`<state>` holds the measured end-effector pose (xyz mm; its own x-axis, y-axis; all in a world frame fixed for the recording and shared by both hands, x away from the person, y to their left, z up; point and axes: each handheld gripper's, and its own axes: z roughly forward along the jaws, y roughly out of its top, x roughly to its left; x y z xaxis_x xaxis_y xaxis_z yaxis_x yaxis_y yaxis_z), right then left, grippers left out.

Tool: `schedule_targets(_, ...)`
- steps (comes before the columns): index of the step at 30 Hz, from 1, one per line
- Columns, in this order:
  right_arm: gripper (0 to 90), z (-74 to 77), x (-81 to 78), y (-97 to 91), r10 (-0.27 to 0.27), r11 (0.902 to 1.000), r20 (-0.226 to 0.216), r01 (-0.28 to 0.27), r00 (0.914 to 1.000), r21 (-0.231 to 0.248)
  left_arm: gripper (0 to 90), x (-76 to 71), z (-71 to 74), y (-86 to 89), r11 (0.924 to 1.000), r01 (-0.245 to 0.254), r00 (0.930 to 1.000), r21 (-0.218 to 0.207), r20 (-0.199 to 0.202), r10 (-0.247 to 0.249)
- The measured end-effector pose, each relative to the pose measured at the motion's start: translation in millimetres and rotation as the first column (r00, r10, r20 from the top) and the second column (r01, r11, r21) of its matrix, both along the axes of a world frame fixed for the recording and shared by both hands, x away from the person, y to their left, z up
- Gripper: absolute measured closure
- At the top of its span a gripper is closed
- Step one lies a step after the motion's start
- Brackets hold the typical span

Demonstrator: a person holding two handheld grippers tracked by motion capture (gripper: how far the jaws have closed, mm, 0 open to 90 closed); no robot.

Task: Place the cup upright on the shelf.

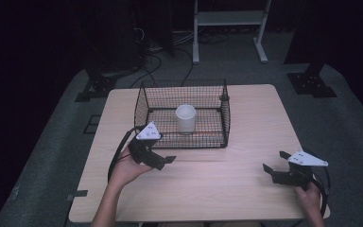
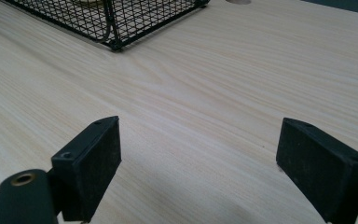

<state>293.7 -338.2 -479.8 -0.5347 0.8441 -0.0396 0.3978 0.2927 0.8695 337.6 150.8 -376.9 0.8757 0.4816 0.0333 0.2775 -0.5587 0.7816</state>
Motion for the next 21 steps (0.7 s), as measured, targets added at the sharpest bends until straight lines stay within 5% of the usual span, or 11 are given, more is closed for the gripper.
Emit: schedule_targets(21, 13.1, 0.0, 0.3, 0.0, -0.004, 1.0, -0.001, 0.004, 1.0, -0.002, 6.8, -20.5, -12.9, 8.8, 1.0, -0.007, 1.0, -0.004, -0.004, 0.007)
